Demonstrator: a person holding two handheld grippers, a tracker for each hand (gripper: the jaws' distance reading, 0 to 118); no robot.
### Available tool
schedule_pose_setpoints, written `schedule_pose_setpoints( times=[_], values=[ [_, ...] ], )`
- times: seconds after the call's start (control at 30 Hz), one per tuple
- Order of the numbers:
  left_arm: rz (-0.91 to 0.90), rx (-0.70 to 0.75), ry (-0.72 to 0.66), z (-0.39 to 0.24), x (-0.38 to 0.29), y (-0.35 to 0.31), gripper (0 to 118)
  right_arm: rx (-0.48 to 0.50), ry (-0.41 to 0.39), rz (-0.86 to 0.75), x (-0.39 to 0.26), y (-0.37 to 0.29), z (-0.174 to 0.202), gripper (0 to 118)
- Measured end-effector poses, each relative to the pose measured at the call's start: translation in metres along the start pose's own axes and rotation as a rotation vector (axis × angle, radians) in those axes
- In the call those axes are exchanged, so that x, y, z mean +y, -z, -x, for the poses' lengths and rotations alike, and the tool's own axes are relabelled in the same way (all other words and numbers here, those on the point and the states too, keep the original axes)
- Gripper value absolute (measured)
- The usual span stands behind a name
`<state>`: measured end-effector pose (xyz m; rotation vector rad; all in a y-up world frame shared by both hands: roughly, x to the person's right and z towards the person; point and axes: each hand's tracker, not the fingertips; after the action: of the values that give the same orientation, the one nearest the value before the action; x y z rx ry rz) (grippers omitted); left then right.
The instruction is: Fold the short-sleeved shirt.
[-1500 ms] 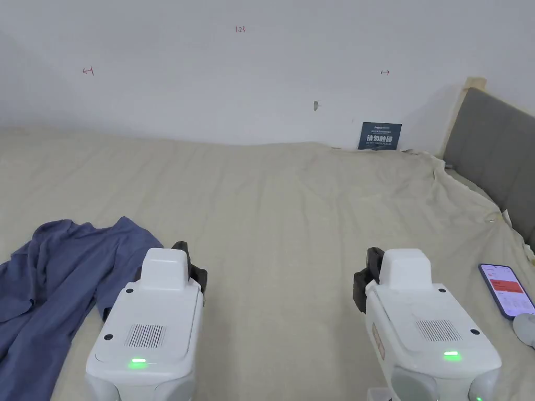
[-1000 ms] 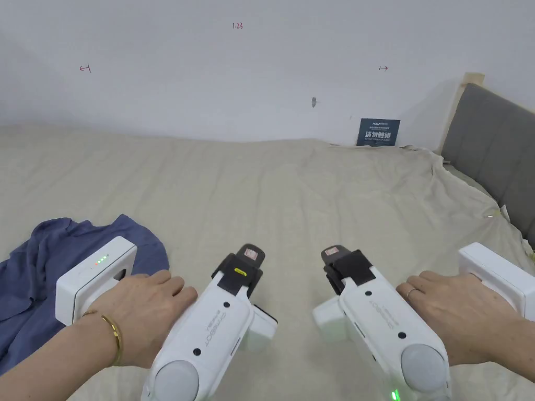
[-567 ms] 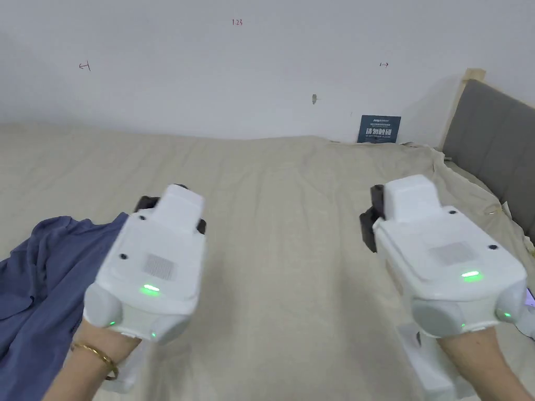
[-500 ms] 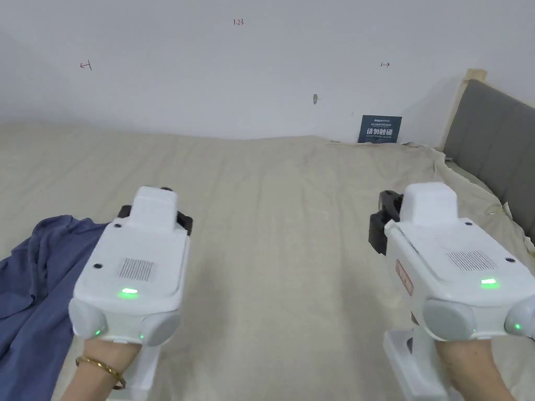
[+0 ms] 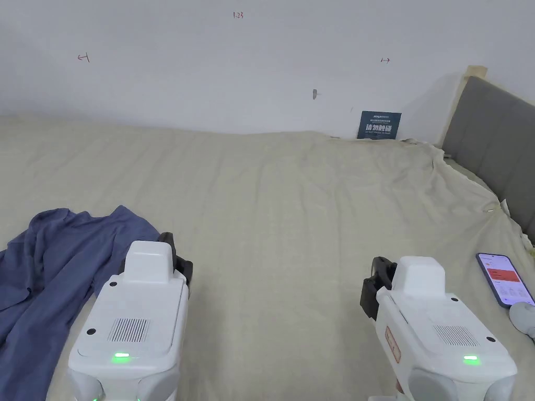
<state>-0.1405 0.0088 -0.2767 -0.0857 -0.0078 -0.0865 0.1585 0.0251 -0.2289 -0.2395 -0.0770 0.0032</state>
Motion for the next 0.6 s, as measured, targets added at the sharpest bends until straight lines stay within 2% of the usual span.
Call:
schedule_pose_setpoints(
  times=[0.27,0.6],
  values=[
    [0.016,-0.014,0.016,-0.004,-0.0048,-0.0027,0,-0.004,0.019,-0.009,0.0058,-0.0016,-0.0026,0],
    [0.013,-0.02,0.012,-0.0057,-0.0037,-0.005,0,-0.02,-0.017,-0.023,0.0054,0.0019,-0.0062,0]
  ],
)
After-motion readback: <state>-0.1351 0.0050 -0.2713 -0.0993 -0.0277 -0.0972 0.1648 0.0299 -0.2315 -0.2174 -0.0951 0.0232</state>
